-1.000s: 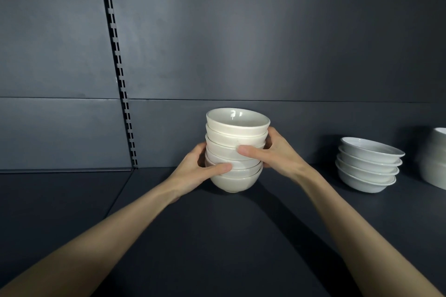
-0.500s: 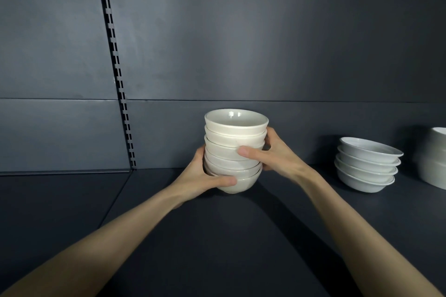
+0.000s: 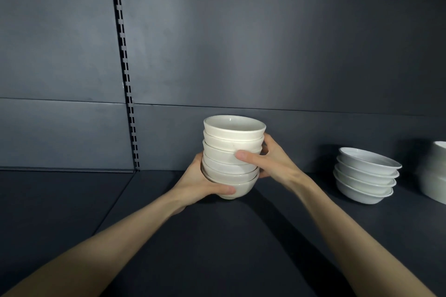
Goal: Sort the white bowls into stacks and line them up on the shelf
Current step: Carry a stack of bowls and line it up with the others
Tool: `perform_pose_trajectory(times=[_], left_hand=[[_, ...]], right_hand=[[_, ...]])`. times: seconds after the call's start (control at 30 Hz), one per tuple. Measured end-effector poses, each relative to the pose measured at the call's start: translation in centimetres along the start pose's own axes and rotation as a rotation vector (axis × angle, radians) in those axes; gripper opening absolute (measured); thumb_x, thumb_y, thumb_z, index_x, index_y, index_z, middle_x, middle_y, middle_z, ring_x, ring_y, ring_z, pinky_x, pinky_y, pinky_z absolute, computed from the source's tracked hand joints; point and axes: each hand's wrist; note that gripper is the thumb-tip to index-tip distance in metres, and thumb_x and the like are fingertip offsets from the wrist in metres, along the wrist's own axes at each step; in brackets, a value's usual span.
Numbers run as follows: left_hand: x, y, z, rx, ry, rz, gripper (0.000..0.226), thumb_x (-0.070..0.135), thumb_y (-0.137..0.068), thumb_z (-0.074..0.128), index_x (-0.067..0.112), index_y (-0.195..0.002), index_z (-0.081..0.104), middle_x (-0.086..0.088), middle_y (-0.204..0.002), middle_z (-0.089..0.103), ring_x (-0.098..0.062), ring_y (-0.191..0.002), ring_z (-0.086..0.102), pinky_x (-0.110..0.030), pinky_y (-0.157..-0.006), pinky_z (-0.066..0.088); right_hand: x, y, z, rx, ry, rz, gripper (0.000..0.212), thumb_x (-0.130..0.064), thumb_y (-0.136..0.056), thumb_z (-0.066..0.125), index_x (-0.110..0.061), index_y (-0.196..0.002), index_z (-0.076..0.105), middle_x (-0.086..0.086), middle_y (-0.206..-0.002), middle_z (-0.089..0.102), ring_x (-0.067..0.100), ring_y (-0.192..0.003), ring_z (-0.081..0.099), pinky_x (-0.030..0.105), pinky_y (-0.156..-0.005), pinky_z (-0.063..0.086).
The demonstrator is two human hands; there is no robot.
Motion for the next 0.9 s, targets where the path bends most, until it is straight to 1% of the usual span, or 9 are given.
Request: perform_pose_trajectory(times=[0.13,0.2,0.27,0.4,0.53,0.67,0.77,0.83,0.9], left_hand=[[1.8,2.2,-1.0,0.085,-0.002,-0.001,0.066,-0.009,-0.062,0.082,0.033,-0.103,0.05,0.016,-0.097,0.069,0.011,-0.086,0.064,-0.009,-0.067,0.05],[3.0,3.8,-1.8,0.137,-0.008,-0.003,0.064,-0.01,-0.064,0.081,0.034,-0.099,0.05,0.02,-0.09,0.071,0.013,-0.082,0.064,-0.007,-0.065,0.049],[4.0,5.7,-2.9,0.187,-0.019,-0.004,0.063,-0.01,-0.065,0.08,0.034,-0.097,0.05,0.031,-0.081,0.069,0.015,-0.079,0.063,-0.006,-0.063,0.048],[5.6,10.5,-5.7,0.296,-0.035,-0.009,0.064,-0.008,-0.064,0.082,0.033,-0.102,0.051,0.023,-0.088,0.071,0.012,-0.083,0.065,-0.008,-0.065,0.05],[6.8,15.8,-8.9,0.379,-0.065,-0.01,0.062,-0.009,-0.064,0.081,0.032,-0.101,0.054,0.028,-0.088,0.07,0.006,-0.086,0.067,-0.011,-0.066,0.051],[7.6,21.7,-12.8,0.458,-0.11,-0.004,0.061,-0.012,-0.064,0.079,0.03,-0.101,0.055,0.026,-0.088,0.071,0.007,-0.084,0.067,-0.01,-0.066,0.05],[7.7,26.4,-16.3,0.519,-0.124,-0.017,0.061,-0.011,-0.063,0.08,0.03,-0.099,0.053,0.026,-0.084,0.071,0.011,-0.08,0.065,-0.008,-0.064,0.049],[7.6,29.7,-18.9,0.545,-0.13,-0.029,0.062,-0.008,-0.062,0.082,0.03,-0.101,0.052,0.023,-0.088,0.072,0.009,-0.082,0.066,-0.009,-0.066,0.05],[7.5,33.0,-21.6,0.56,-0.152,-0.036,0.061,-0.01,-0.062,0.081,0.03,-0.1,0.053,0.026,-0.087,0.071,0.009,-0.081,0.066,-0.008,-0.066,0.049]], right_hand=[[-2.0,0.7,0.9,-0.056,-0.019,-0.039,0.077,-0.037,-0.07,0.08,-0.026,-0.135,0.041,-0.008,-0.12,0.062,0.013,-0.109,0.062,0.046,-0.083,0.058],[-3.4,1.0,1.7,-0.1,-0.04,-0.069,0.074,-0.034,-0.072,0.079,-0.025,-0.134,0.041,-0.007,-0.119,0.062,0.012,-0.107,0.063,0.042,-0.08,0.059],[-4.9,1.4,3.1,-0.155,-0.053,-0.094,0.079,-0.038,-0.067,0.08,-0.025,-0.134,0.041,-0.008,-0.118,0.062,0.012,-0.107,0.063,0.041,-0.079,0.059],[-7.7,2.6,6.9,-0.247,-0.07,-0.147,0.088,-0.045,-0.057,0.079,-0.026,-0.134,0.041,-0.008,-0.118,0.062,0.013,-0.108,0.062,0.044,-0.081,0.058],[-10.3,4.2,12.0,-0.335,-0.089,-0.181,0.087,-0.046,-0.057,0.082,-0.026,-0.131,0.042,-0.007,-0.119,0.061,0.015,-0.109,0.061,0.047,-0.084,0.057],[-13.1,6.5,18.0,-0.409,-0.105,-0.221,0.086,-0.048,-0.053,0.081,-0.028,-0.128,0.043,-0.007,-0.122,0.059,0.015,-0.111,0.06,0.046,-0.088,0.055],[-14.9,8.7,23.2,-0.452,-0.135,-0.242,0.085,-0.049,-0.052,0.079,-0.028,-0.127,0.044,-0.007,-0.121,0.06,0.015,-0.109,0.061,0.048,-0.082,0.057],[-16.2,10.2,26.8,-0.474,-0.156,-0.241,0.083,-0.044,-0.059,0.08,-0.026,-0.131,0.043,-0.007,-0.122,0.059,0.014,-0.108,0.061,0.05,-0.079,0.058],[-17.4,11.7,30.6,-0.488,-0.173,-0.239,0.073,-0.034,-0.07,0.079,-0.025,-0.132,0.042,-0.007,-0.122,0.059,0.013,-0.107,0.06,0.05,-0.079,0.058]])
Point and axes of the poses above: each hand's wrist, its own y-axis away from the middle knuckle, its own z-axis out of the palm, x = y × z
